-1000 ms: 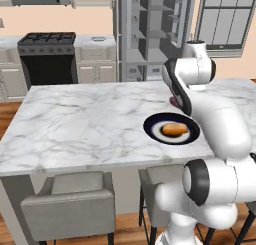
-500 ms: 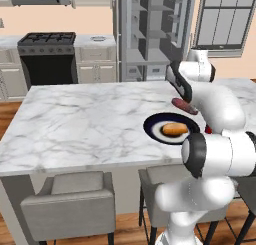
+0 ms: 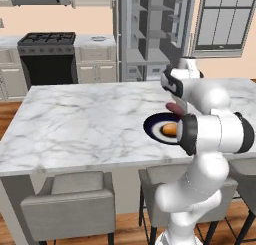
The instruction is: Move the hot dog bun to the plate on the dining table and place the condiment next to that plate. Then navigate to the fridge and take the sausage and place it on the plate as well.
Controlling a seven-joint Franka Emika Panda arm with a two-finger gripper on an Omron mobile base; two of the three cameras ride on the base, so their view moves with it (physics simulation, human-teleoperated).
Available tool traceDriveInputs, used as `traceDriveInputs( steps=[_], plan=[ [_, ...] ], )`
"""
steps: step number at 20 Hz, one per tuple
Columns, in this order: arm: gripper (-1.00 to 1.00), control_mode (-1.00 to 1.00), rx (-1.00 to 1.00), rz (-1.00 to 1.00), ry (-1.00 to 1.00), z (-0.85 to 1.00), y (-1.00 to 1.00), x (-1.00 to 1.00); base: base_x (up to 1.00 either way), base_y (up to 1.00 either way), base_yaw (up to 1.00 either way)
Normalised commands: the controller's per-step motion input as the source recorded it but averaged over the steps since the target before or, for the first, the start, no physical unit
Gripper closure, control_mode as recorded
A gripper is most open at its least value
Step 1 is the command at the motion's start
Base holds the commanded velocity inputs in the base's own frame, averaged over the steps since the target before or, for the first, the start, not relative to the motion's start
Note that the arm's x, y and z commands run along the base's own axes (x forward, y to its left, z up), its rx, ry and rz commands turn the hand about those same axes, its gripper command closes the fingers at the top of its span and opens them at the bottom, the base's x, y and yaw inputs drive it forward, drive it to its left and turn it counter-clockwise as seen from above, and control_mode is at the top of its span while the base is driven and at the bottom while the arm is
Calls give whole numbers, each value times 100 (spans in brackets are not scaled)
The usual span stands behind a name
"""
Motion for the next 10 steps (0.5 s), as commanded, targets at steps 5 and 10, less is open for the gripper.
traceDriveInputs(
  steps=[5,10],
  plan=[
    [100,-100,2,1,4,-38,-2,55,0,0,0],
    [100,-100,4,2,2,-35,-11,56,0,0,0]
  ],
)
